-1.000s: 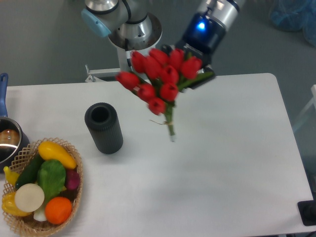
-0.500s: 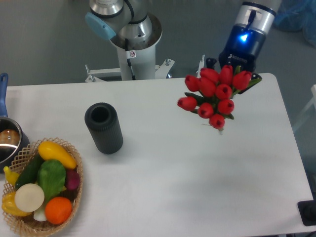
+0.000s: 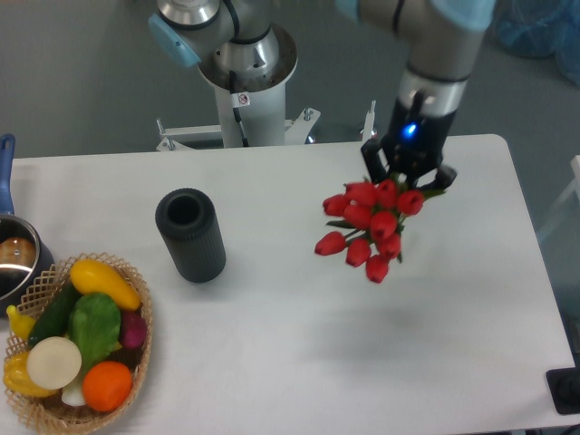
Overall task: Pick up the flowers from the vase
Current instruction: 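Carry the held tulips away from the vase over the open table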
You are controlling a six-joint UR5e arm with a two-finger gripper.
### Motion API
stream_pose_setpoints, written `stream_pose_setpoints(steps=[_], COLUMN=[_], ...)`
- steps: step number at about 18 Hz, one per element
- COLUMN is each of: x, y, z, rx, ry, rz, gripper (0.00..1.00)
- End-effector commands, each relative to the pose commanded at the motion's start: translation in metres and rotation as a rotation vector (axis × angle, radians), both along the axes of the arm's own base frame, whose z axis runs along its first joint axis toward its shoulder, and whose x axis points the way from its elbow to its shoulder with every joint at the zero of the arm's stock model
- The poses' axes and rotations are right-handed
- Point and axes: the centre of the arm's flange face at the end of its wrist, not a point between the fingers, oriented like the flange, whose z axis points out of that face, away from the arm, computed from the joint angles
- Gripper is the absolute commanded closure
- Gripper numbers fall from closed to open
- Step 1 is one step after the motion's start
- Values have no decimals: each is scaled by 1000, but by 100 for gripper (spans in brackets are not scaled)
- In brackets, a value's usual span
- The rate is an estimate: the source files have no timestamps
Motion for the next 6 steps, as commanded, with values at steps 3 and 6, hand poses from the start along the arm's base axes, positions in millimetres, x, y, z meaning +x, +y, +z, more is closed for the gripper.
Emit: stream_pose_setpoints(steps=[3,6], x=[-7,-18], y=[21,42], z=[-21,-54], rx=[-47,-126], ry=[-6,12], rz=[-3,-24], gripper=[91,90])
